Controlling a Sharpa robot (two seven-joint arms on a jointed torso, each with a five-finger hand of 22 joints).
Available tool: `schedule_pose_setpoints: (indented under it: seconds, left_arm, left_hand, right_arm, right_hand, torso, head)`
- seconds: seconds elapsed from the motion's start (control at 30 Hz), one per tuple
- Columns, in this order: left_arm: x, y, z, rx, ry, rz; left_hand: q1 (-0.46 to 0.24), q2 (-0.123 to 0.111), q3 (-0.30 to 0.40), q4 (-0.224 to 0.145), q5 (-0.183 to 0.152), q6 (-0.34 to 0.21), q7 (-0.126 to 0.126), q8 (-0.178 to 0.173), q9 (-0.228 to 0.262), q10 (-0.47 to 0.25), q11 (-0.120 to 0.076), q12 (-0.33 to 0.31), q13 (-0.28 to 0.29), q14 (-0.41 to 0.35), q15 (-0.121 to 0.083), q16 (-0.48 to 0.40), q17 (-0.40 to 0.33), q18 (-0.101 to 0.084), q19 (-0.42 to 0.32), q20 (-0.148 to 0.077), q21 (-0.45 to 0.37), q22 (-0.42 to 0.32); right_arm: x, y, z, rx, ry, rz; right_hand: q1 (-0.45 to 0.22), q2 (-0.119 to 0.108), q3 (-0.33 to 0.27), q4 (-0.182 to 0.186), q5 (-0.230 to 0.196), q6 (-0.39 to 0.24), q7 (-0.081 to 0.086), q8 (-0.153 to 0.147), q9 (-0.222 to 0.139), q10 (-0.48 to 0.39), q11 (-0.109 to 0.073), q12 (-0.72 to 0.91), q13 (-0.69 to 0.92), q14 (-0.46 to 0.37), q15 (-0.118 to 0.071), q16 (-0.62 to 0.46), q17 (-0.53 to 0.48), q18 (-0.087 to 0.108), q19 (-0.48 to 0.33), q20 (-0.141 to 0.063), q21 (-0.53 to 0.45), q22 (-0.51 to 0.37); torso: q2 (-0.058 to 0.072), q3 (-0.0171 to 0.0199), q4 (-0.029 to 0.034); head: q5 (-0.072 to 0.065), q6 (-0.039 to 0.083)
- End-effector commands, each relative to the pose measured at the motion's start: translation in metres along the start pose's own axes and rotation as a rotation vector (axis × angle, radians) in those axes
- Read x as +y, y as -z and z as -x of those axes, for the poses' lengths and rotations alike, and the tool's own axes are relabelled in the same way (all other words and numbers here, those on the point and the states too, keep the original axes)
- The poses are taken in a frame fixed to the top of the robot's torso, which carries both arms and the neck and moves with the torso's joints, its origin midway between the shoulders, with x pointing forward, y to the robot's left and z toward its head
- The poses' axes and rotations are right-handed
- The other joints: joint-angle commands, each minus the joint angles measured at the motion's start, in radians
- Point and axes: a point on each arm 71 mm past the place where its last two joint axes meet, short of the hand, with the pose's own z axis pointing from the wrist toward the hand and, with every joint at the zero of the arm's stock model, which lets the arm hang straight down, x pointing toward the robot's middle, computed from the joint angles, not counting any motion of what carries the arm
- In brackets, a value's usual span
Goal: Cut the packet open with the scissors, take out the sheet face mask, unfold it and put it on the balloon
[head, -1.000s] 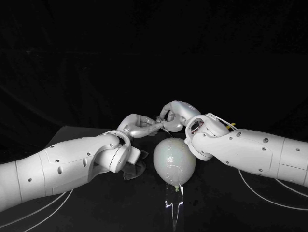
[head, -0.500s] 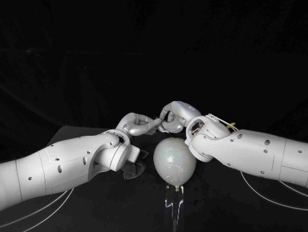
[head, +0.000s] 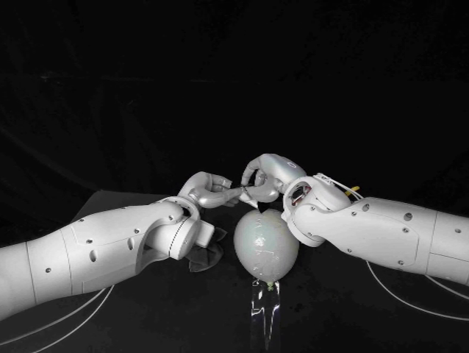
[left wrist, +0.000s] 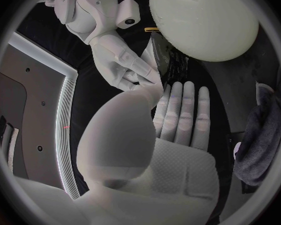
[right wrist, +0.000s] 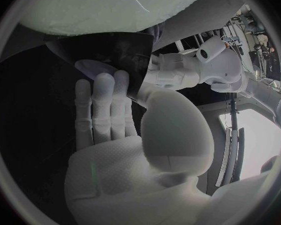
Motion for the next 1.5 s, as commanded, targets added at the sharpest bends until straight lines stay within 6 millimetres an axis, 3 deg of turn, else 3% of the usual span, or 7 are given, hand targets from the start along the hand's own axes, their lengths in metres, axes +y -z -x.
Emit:
schedule_pose_setpoints:
  seconds: [0.03, 0.43, 0.53, 0.73, 0.87, 1.27, 1.5]
  left_arm:
    - [-0.001, -0.001, 0.0, -0.008, -0.008, 0.001]
    - [-0.002, -0.001, 0.0, -0.012, 0.007, -0.014]
    - [-0.003, 0.0, 0.001, -0.018, 0.014, -0.021]
    - [-0.003, 0.0, 0.003, -0.037, 0.024, -0.025]
    - [-0.002, 0.0, 0.005, -0.057, 0.033, -0.02]
    - [0.0, 0.001, 0.011, -0.102, 0.056, 0.002]
    - [0.001, 0.001, 0.012, -0.113, 0.058, 0.008]
  left_hand:
    - [0.008, -0.001, 0.002, -0.003, -0.001, 0.004, -0.001, 0.004, 0.002, 0.007, 0.0, 0.001, -0.001, 0.007, -0.003, 0.004, 0.001, 0.01, 0.007, -0.002, 0.004, 0.001]
    - [-0.027, 0.029, 0.065, -0.004, -0.001, 0.004, -0.011, 0.026, 0.017, 0.048, -0.011, -0.004, -0.001, 0.039, -0.014, 0.013, 0.003, 0.009, 0.012, -0.008, 0.019, 0.007]
    - [-0.043, 0.027, 0.083, -0.009, -0.001, 0.014, -0.019, 0.039, 0.024, 0.072, -0.019, -0.001, 0.001, 0.058, -0.022, 0.022, 0.007, 0.01, 0.025, -0.013, 0.037, 0.016]
    - [-0.069, 0.012, 0.13, -0.028, 0.0, 0.023, -0.025, 0.053, 0.036, 0.096, -0.027, -0.007, 0.001, 0.062, -0.027, 0.027, 0.011, 0.002, 0.006, -0.016, 0.055, 0.027]
    - [-0.119, -0.034, 0.243, -0.091, -0.003, 0.031, -0.025, 0.062, 0.047, 0.116, -0.028, -0.025, 0.001, 0.063, -0.03, 0.033, 0.014, -0.003, -0.031, -0.019, 0.099, 0.055]
    - [-0.233, -0.055, 0.35, -0.184, 0.005, 0.048, -0.033, 0.07, 0.063, 0.149, -0.036, -0.041, 0.004, 0.071, -0.038, 0.057, 0.024, -0.005, -0.09, -0.021, 0.206, 0.122]
    - [-0.256, -0.055, 0.365, -0.204, 0.013, 0.053, -0.035, 0.071, 0.067, 0.157, -0.038, -0.043, 0.005, 0.071, -0.04, 0.065, 0.027, -0.003, -0.105, -0.021, 0.239, 0.143]
  right_arm:
    - [0.004, 0.001, 0.0, 0.001, -0.005, 0.03]
    - [0.001, 0.001, 0.0, 0.013, -0.014, 0.029]
    - [-0.001, 0.001, 0.0, 0.023, -0.034, 0.025]
    - [-0.005, 0.002, 0.004, 0.025, -0.11, 0.064]
    - [-0.006, 0.008, 0.009, 0.01, -0.145, 0.113]
    - [-0.012, 0.042, 0.029, -0.024, -0.153, 0.242]
    - [0.0, 0.061, 0.035, -0.057, -0.064, 0.343]
  right_hand:
    - [0.003, -0.007, 0.001, -0.002, 0.007, 0.029, 0.029, 0.003, 0.001, 0.006, -0.003, 0.005, 0.001, 0.003, -0.007, 0.005, 0.001, 0.018, -0.005, -0.005, 0.007, 0.002]
    - [-0.004, -0.009, -0.002, 0.002, 0.011, 0.029, 0.03, 0.001, 0.0, 0.004, -0.002, 0.003, 0.001, 0.001, -0.006, 0.005, 0.0, 0.017, -0.008, -0.005, 0.007, 0.004]
    - [-0.045, -0.016, -0.014, 0.042, -0.063, -0.012, 0.036, -0.022, -0.007, -0.038, 0.014, -0.023, -0.006, -0.038, 0.01, -0.014, -0.011, 0.012, -0.036, 0.003, -0.027, -0.01]
    - [-0.101, -0.078, -0.106, 0.14, -0.107, -0.158, 0.13, -0.156, -0.062, -0.201, 0.095, -0.102, -0.033, -0.201, 0.09, -0.071, -0.043, 0.003, -0.116, 0.023, -0.171, -0.088]
    - [-0.058, -0.091, -0.135, 0.143, -0.09, -0.182, 0.149, -0.218, -0.089, -0.228, 0.109, -0.093, -0.032, -0.235, 0.105, -0.051, -0.048, 0.004, -0.116, 0.039, -0.214, -0.112]
    - [-0.003, -0.092, -0.18, 0.143, -0.08, -0.134, 0.137, -0.263, -0.111, -0.175, 0.091, 0.007, 0.018, -0.187, 0.087, 0.056, -0.026, 0.021, -0.061, 0.039, -0.225, -0.117]
    - [0.03, -0.083, -0.224, 0.143, -0.07, -0.064, 0.115, -0.289, -0.127, -0.052, 0.072, 0.506, 0.484, -0.001, 0.063, 0.458, 0.279, 0.021, 0.013, 0.011, -0.174, -0.075]
  torso:
    - [0.0, 0.0, -0.0001]
    - [-0.001, -0.0003, -0.0005]
    - [-0.001, -0.0006, -0.0004]
    - [0.0, -0.0003, 0.0002]
    - [0.0, -0.0002, 0.0006]
    - [-0.001, 0.0007, -0.002]
    - [0.0, 0.0024, -0.0018]
  head:
    - [0.001, -0.001]
    - [0.001, -0.003]
    - [0.002, -0.002]
    - [0.004, 0.003]
    - [0.006, 0.004]
    - [0.02, 0.007]
    - [0.027, 0.009]
